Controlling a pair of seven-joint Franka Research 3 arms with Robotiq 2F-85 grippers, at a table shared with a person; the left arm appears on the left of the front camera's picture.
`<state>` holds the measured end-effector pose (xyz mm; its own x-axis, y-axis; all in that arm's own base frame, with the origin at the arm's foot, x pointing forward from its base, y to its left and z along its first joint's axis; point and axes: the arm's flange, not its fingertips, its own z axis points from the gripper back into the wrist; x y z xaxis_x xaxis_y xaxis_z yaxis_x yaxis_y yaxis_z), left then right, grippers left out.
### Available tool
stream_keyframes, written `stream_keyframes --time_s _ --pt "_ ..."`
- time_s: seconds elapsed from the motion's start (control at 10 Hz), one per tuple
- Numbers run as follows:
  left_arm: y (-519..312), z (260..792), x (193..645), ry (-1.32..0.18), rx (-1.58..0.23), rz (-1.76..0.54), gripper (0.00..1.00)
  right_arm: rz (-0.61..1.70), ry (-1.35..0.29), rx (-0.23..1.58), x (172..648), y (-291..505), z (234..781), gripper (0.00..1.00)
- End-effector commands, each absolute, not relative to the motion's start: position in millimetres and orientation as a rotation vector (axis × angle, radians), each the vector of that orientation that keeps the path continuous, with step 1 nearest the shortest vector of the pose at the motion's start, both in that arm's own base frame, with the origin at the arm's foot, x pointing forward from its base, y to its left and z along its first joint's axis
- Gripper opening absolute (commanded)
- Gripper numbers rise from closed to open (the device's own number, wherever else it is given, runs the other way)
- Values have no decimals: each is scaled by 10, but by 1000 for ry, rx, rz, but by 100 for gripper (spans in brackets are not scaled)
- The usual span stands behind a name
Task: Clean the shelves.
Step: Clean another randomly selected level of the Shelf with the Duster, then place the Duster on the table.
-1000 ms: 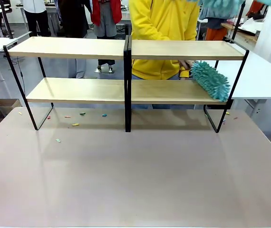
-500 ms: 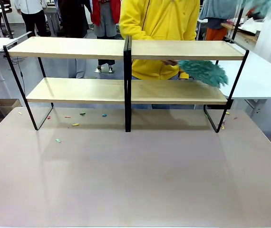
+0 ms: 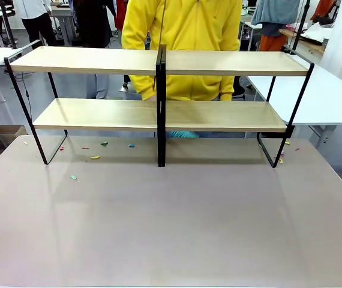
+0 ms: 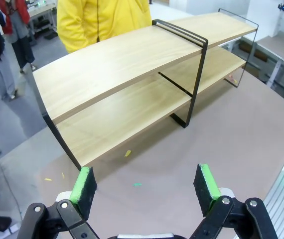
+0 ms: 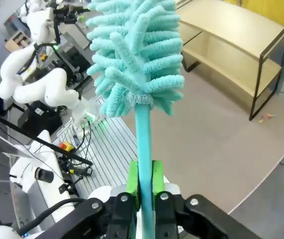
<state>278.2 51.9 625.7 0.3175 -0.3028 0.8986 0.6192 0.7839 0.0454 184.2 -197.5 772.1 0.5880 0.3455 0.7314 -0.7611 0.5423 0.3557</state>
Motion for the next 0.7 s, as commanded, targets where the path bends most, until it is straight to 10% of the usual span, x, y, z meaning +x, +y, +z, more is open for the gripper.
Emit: stream_keyframes --time_s 0.0,0.6 --pt "529 6257 2791 -1091 -332 -627 100 754 -647 719 1795 -1856 7792 12" --pt "529 6257 2791 -1091 -332 -627 100 754 -647 719 1795 -1856 7792 12"
